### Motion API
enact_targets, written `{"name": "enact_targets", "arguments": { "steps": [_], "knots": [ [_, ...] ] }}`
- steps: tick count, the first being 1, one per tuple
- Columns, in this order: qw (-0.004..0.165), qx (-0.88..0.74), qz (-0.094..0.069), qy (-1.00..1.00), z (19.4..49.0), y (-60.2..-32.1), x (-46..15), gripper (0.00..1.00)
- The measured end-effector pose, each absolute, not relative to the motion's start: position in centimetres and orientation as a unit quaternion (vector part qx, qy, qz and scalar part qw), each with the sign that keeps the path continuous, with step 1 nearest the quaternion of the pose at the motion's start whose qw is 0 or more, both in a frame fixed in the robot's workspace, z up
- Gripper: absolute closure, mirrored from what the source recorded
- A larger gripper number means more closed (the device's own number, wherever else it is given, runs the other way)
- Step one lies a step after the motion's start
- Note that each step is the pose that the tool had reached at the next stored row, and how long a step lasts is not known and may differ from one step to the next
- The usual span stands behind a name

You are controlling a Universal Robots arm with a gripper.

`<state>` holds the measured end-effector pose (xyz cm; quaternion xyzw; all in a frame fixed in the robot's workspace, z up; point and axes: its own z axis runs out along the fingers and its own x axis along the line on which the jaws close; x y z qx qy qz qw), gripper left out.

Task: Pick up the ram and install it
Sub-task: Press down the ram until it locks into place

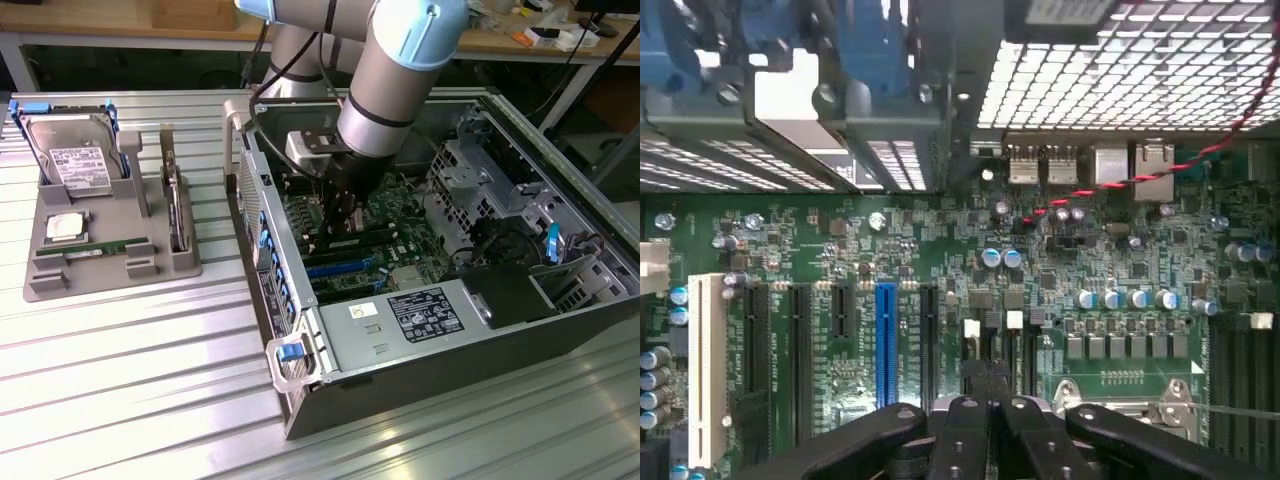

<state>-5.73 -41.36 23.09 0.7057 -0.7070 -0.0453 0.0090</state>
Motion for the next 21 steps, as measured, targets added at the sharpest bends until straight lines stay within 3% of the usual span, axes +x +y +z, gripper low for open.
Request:
{"name": "enact_targets", "arguments": {
  "steps": [4,7,17,19,21],
  "knots": [
    [0.008,0.706,-0.046,-0.707,24.5,-41.4,-5.5,0.9],
    [0.003,0.706,-0.056,-0.706,24.6,-41.4,-0.8,0.9],
    [-0.026,0.704,-0.112,-0.701,24.6,-41.4,8.9,0.9],
    [-0.025,0.704,-0.111,-0.702,26.7,-41.4,9.3,0.9],
    [-0.011,0.704,-0.098,-0.704,27.5,-41.4,9.4,0.9]
  ]
}}
